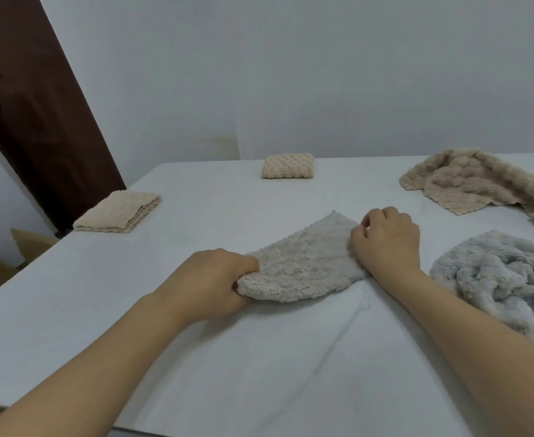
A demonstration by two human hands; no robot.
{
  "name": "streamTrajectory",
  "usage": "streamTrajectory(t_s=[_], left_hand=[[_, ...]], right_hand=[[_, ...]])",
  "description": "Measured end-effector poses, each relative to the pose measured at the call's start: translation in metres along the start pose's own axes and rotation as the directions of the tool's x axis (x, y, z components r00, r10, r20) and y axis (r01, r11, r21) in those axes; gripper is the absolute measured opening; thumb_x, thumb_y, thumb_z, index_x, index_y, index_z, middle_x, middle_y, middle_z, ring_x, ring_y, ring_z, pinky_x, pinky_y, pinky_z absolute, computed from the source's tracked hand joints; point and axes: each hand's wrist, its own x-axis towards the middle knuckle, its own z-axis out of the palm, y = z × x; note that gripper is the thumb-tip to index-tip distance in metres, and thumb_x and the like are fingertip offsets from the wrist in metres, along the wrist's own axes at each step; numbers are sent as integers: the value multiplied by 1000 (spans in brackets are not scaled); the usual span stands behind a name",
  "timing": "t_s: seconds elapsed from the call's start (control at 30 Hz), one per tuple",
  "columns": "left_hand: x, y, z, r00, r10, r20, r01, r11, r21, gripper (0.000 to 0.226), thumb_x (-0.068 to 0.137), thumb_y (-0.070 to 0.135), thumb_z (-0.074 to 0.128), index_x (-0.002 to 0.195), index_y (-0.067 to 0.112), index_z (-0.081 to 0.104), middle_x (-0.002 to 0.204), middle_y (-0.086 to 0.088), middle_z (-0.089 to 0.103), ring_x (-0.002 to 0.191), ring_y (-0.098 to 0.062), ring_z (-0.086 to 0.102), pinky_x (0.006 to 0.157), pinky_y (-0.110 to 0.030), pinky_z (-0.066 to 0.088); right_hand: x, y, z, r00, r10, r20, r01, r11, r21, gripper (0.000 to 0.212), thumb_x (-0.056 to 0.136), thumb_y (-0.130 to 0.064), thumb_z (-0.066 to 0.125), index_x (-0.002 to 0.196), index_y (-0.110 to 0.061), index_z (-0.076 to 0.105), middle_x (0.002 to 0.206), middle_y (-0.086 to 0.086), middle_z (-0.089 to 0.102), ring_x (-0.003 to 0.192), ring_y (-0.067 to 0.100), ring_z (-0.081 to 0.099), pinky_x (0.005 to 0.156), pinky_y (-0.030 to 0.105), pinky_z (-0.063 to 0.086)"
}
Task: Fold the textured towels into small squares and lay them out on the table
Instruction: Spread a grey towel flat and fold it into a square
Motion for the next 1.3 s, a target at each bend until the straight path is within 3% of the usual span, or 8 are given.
streamTrajectory(t_s=[0.23,0.43,0.53,0.7,0.87,1.07,1.2,1.3], left_hand=[[17,1,-28,982,-79,-170,1,911,-413,19,80,11,74,87,29,73,84,12,71,84,-6,65,77,-28,51],[96,39,-41,979,121,-164,-146,978,-150,11,76,22,58,77,26,69,68,7,65,72,-10,59,69,-26,42],[137,62,-25,964,240,-113,-234,970,61,10,83,35,58,85,30,66,71,12,62,80,-8,51,91,-29,34],[162,64,10,987,46,-153,-17,982,187,58,84,62,57,133,31,51,134,7,51,129,-20,38,111,-39,20],[152,38,37,852,-524,19,520,839,-158,55,80,61,44,115,23,63,125,-4,57,115,-30,45,99,-42,40],[139,43,44,857,-509,-77,433,795,-425,23,83,36,52,72,18,61,79,5,65,92,-27,59,87,-43,49],[136,44,45,876,-406,-259,289,874,-391,21,94,29,49,77,18,55,84,2,60,84,-21,55,75,-38,46],[132,46,41,899,-396,-190,255,823,-508,22,97,33,49,86,15,53,81,1,62,73,-14,54,64,-31,41]], right_hand=[[10,6,2,965,23,263,-88,968,236,22,87,-21,47,84,-20,68,84,-1,65,87,25,59,82,40,48],[14,14,-6,921,148,360,-358,685,635,41,98,-31,38,78,-20,71,89,-7,68,88,16,59,82,34,45],[14,16,-15,920,206,332,-388,585,712,59,102,-41,28,71,-13,70,79,-1,67,78,16,58,69,31,40],[11,26,-25,926,173,334,-362,653,665,72,99,-54,25,68,-6,69,73,6,67,72,19,60,67,32,43],[6,19,-18,955,36,295,-152,912,381,61,95,-55,38,48,-17,33,59,0,36,65,25,42,64,33,32],[2,17,-18,968,-22,251,-59,948,312,48,93,-53,41,66,-18,60,93,-6,48,94,21,38,82,33,21],[1,15,-17,949,-112,293,9,944,330,34,91,-41,49,71,-17,64,94,-7,49,95,19,39,83,31,22],[1,17,-17,936,-103,336,-30,930,367,22,87,-27,49,75,-15,63,95,-4,52,95,21,45,85,34,32]])
